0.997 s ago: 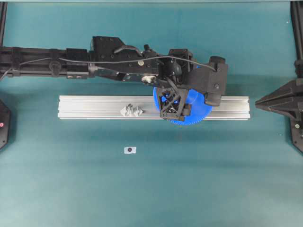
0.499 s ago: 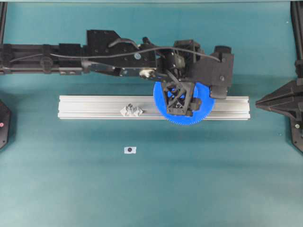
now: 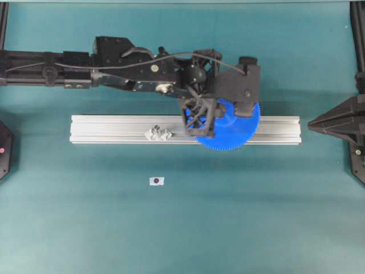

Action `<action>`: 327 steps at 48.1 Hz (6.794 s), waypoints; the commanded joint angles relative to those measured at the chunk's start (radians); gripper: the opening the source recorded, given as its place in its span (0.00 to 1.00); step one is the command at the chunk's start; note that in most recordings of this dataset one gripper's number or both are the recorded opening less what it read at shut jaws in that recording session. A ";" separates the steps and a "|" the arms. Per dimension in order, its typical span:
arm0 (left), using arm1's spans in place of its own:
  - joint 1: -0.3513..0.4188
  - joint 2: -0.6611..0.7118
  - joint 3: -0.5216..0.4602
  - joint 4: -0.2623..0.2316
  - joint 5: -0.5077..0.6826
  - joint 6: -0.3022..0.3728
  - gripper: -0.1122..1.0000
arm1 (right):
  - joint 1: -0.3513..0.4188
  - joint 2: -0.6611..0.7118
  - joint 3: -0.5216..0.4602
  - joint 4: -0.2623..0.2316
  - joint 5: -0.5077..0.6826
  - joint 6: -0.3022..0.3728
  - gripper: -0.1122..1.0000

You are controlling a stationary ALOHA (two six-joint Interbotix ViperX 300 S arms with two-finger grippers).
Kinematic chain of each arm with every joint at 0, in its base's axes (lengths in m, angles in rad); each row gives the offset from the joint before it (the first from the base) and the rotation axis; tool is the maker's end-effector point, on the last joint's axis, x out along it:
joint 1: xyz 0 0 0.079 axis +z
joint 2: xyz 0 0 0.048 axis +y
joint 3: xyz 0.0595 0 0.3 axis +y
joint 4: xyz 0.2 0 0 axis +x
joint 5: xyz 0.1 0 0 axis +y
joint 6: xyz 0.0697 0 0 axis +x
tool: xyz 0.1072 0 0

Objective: Insert the large gear onto the shaft.

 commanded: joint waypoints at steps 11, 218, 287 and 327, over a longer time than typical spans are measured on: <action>-0.005 -0.043 -0.006 0.000 -0.028 0.003 0.11 | -0.003 0.003 -0.011 -0.002 -0.008 0.009 0.21; -0.089 -0.680 0.667 0.000 -0.413 -0.179 0.11 | -0.057 -0.052 0.043 -0.009 -0.006 0.021 0.21; -0.089 -0.670 0.681 0.000 -0.488 -0.175 0.11 | -0.058 -0.058 0.055 -0.011 -0.063 0.018 0.21; -0.091 -0.670 0.683 -0.002 -0.489 -0.175 0.11 | -0.058 -0.077 0.084 -0.011 -0.061 0.018 0.21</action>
